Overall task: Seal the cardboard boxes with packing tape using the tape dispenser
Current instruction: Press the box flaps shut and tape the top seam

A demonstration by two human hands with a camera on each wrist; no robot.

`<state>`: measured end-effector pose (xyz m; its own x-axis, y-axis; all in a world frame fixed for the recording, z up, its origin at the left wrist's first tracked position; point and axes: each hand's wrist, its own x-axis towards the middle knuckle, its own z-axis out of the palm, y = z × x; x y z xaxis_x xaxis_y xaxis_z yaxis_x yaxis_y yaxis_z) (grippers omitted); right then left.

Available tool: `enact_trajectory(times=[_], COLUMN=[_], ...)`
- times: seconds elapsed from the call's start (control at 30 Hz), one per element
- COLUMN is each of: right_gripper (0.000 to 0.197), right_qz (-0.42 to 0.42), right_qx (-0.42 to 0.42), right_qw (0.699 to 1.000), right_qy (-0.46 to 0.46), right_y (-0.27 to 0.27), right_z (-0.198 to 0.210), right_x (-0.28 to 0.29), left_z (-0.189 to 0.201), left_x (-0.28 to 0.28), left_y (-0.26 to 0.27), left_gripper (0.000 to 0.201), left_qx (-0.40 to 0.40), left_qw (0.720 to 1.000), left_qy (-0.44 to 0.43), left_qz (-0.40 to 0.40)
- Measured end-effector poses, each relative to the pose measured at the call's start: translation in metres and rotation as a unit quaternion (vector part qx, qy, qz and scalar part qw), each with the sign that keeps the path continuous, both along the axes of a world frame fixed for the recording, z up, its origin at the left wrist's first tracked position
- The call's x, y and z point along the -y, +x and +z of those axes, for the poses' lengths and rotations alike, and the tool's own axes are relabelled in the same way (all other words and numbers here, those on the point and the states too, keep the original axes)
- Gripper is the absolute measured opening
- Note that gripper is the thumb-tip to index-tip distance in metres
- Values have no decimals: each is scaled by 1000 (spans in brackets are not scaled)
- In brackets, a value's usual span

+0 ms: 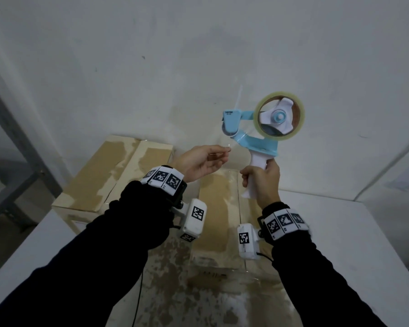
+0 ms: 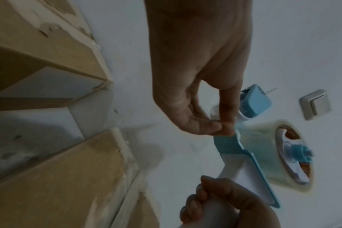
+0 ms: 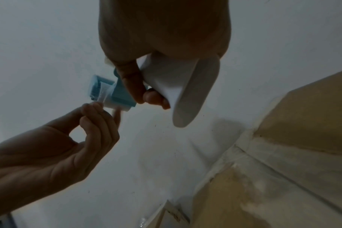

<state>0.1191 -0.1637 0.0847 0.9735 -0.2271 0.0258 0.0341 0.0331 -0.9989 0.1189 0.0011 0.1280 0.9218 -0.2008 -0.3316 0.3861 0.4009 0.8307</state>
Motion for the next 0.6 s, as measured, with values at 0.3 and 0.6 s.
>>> enact_trajectory(times=[0.3, 0.6], right_gripper=[31, 35], right_qz=[1, 16], right_qx=[4, 4], right_qw=[1000, 999], right_qy=[4, 29], right_y=[-1, -6], right_z=[-3, -2], right_x=[4, 7], left_z=[0, 0], left_x=[5, 13], left_y=[1, 6], left_gripper=[15, 13], left_qx=[1, 25], left_qw=[999, 992], left_qy=[-8, 22], left_qz=[50, 119])
